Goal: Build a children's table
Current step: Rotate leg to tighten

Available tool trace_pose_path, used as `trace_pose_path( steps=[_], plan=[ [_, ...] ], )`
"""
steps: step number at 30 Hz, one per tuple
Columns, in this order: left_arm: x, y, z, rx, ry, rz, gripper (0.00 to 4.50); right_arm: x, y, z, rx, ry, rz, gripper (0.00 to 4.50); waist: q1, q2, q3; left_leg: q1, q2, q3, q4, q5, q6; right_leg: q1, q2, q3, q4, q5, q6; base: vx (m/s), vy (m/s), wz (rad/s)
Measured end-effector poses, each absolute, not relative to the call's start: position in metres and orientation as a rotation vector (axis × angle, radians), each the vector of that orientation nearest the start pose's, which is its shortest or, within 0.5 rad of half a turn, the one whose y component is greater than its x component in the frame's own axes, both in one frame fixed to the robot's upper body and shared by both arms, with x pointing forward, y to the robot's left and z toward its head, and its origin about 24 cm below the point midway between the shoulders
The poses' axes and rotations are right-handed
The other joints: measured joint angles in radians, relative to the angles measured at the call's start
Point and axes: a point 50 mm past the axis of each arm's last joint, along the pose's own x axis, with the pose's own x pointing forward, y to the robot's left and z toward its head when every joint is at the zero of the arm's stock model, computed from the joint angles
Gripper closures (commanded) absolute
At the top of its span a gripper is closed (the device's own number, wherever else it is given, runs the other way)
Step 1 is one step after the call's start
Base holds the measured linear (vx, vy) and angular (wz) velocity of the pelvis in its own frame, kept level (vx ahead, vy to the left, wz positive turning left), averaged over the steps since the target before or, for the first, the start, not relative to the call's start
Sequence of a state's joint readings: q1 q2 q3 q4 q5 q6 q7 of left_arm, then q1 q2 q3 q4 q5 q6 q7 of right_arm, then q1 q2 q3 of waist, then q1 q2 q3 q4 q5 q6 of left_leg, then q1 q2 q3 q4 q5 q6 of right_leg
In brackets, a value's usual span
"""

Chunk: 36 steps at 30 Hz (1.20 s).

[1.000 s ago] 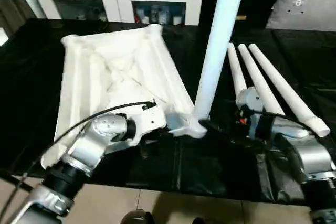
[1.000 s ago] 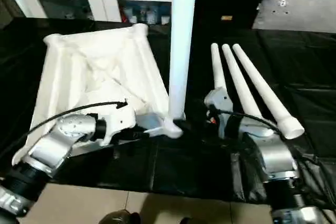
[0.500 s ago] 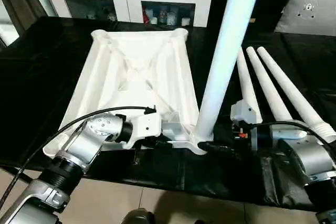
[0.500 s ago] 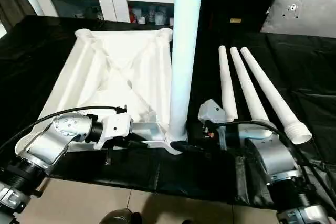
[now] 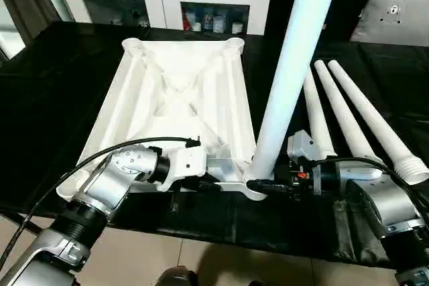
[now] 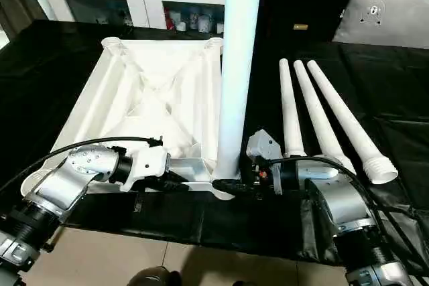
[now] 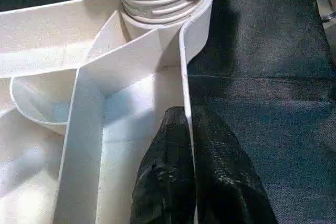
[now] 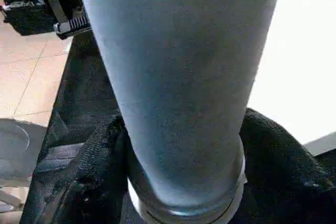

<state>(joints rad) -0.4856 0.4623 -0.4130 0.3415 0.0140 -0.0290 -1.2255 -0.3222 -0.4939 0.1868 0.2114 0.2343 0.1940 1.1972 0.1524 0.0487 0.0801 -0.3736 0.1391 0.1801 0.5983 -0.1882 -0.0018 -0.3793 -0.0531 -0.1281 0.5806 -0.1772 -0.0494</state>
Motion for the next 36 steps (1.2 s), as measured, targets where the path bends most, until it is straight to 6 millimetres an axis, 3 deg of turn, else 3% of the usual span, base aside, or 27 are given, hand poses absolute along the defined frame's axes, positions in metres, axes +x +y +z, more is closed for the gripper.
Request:
trace_pose_path(
  steps=[6, 10, 12, 13, 16, 19, 26, 27, 29, 31, 33, 36],
  plan=[
    [0.287, 0.122, 0.058, 0.607, 0.312, -1.509, 4.5, 0.275, -0.162, 0.062, -0.172, 0.321, 1.292, 1.82, -0.001, 0.0, 0.0, 0.0, 0.0, 0.0, 0.0, 0.0, 0.0, 0.0, 0.0, 0.0, 0.0, 0.0, 0.0, 0.0, 0.0, 0.0],
    [0.287, 0.124, 0.056, 0.558, 0.332, -1.475, 4.5, 0.276, -0.155, 0.059, -0.137, 0.323, 1.247, 1.83, -0.01, 0.0, 0.0, 0.002, 0.0, 0.0, 0.0, -0.001, -0.002, 0.001, 0.0, 0.0, 0.0, 0.0, 0.002, 0.0, 0.0, 0.0],
    [0.289, 0.126, 0.055, 0.526, 0.351, -1.411, 4.5, 0.28, -0.149, 0.057, -0.116, 0.314, 1.175, 1.83, -0.019, 0.0, 0.0, 0.004, 0.001, 0.0, 0.0, -0.001, -0.005, 0.002, 0.0, 0.0, 0.001, 0.0, 0.002, 0.0, 0.0, 0.0],
    [0.289, 0.126, 0.055, 0.491, 0.372, -1.326, 4.5, 0.286, -0.141, 0.055, -0.091, 0.305, 1.089, 1.83, -0.038, 0.0, 0.0, 0.006, 0.001, 0.0, 0.0, -0.001, -0.006, 0.003, 0.0, 0.0, 0.001, 0.0, 0.001, 0.0, 0.0, 0.0],
    [0.29, 0.116, 0.053, 0.441, 0.389, -1.212, 4.5, 0.298, -0.134, 0.053, -0.054, 0.305, 0.936, 1.84, -0.067, 0.0, 0.0, 0.007, 0.001, 0.0, 0.001, -0.001, -0.006, 0.004, 0.0, 0.0, -0.002, 0.0, 0.001, 0.0, 0.0, 0.0],
    [0.29, 0.1, 0.05, 0.395, 0.39, -1.111, 4.5, 0.308, -0.128, 0.052, -0.025, 0.296, 0.799, 1.84, -0.078, -0.001, 0.0, 0.008, 0.001, 0.0, 0.001, -0.001, -0.006, 0.005, 0.0, 0.0, -0.002, 0.0, 0.002, 0.0, 0.0, 0.0],
    [0.298, 0.069, 0.052, 0.381, 0.385, -0.942, 4.5, 0.325, -0.118, 0.054, -0.027, 0.297, 0.548, 1.84, -0.083, 0.0, 0.0, 0.007, 0.0, 0.0, 0.001, -0.001, -0.006, 0.007, 0.0, 0.0, -0.003, 0.0, 0.002, 0.0, 0.0, 0.0],
    [0.298, 0.068, 0.052, 0.384, 0.384, -0.94, 4.5, 0.326, -0.118, 0.054, -0.025, 0.295, 0.539, 1.14, -0.081, 0.0, 0.0, 0.007, 0.0, 0.0, 0.001, -0.001, -0.006, 0.007, 0.0, 0.0, -0.003, 0.0, 0.002, 0.0, 0.0, 0.0],
    [0.299, 0.065, 0.053, 0.397, 0.378, -0.941, 4.5, 0.326, -0.119, 0.054, -0.016, 0.294, 0.528, 1.14, -0.075, 0.0, 0.0, 0.006, 0.0, 0.0, 0.0, -0.001, -0.005, 0.006, 0.0, 0.0, -0.003, 0.001, 0.003, 0.0, 0.0, 0.0],
    [0.299, 0.065, 0.054, 0.406, 0.373, -0.945, 4.5, 0.324, -0.121, 0.051, -0.005, 0.303, 0.522, 0.69, -0.067, 0.0, 0.0, 0.006, 0.0, 0.0, -0.001, -0.001, -0.005, 0.005, 0.0, 0.0, -0.003, 0.001, 0.003, 0.0, 0.0, 0.0],
    [0.299, 0.065, 0.055, 0.41, 0.371, -0.949, 4.5, 0.323, -0.121, 0.05, 0.0, 0.305, 0.523, 0.69, -0.064, 0.0, 0.0, 0.005, 0.0, 0.0, -0.002, -0.002, -0.005, 0.004, 0.0, 0.0, -0.003, 0.001, 0.003, 0.0, 0.0, 0.0],
    [0.299, 0.066, 0.056, 0.419, 0.367, -0.955, 4.5, 0.321, -0.122, 0.049, 0.0, 0.301, 0.542, 0.34, -0.063, 0.001, 0.001, 0.004, 0.0, 0.0, -0.003, -0.001, -0.005, 0.002, 0.0, 0.0, -0.003, 0.001, 0.003, 0.0, 0.0, 0.0]
  ],
)
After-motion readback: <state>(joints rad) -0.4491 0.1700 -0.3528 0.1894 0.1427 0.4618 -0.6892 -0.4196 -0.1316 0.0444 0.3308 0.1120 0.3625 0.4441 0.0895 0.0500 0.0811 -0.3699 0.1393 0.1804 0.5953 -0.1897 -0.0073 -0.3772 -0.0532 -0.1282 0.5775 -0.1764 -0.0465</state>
